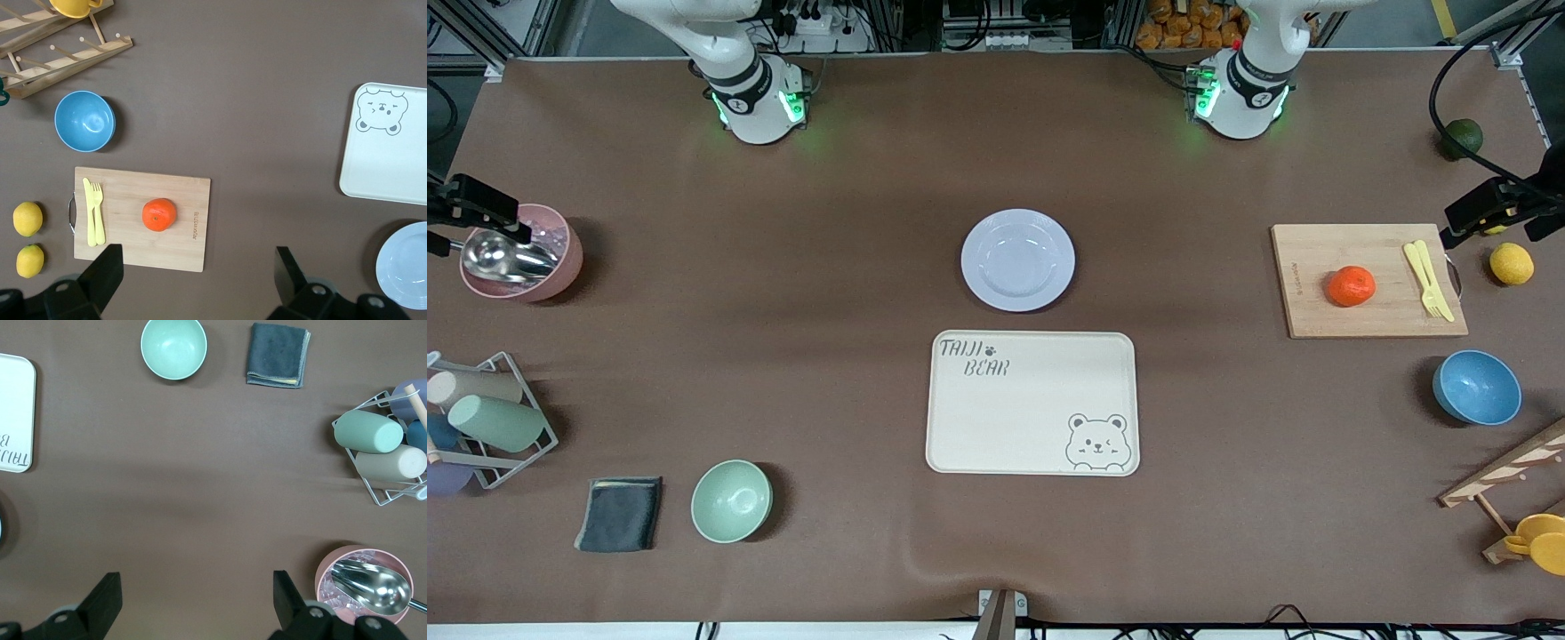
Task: Place orange and plate with both arms
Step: 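Reach the left gripper down to the orange on the cutting board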
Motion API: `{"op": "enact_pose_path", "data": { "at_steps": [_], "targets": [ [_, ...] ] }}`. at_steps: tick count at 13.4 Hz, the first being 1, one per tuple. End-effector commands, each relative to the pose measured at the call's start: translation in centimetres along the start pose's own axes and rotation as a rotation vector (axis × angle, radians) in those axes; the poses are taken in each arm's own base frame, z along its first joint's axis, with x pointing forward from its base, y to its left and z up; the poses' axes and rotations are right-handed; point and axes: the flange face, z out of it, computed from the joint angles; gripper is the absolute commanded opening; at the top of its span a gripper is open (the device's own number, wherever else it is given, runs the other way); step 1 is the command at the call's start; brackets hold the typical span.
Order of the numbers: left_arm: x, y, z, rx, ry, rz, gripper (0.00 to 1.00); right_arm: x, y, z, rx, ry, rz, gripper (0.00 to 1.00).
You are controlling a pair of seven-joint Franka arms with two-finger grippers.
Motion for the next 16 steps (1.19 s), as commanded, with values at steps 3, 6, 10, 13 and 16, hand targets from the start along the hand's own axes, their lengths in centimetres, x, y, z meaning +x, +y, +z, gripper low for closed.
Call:
{"op": "enact_pose_path", "data": {
  "at_steps": [3, 6, 10, 13, 16],
  "targets": [
    [0.3, -0.5, -0.2, 0.024, -0.002, 0.001, 1.0, -0.5, -0.2, -0.4, -0.01, 0.003, 0.008, 1.0],
    [1.6, -3.4, 6.5, 0.033, -0.107, -0.029, 1.0, -0.1, -0.1, 0.5, -0.005, -0.014, 0.001, 1.0],
    [-0.8, -7.2, 16.8, 0.031, -0.15, -0.089, 1.0, 0.7, -0.1, 2.3, 0.001, -0.049, -0.001, 1.0],
    [-3.0, -9.1, 23.4, 0.027, -0.201, -0.118, 1.0, 1.1, -0.5, 3.1, 0.01, -0.063, 0.005, 1.0],
    [-5.0, -11.1, 29.6, 0.015, -0.159, -0.092, 1.0, 1.6, -0.9, 3.9, 0.056, -0.068, 0.004, 1.0]
  ]
}}
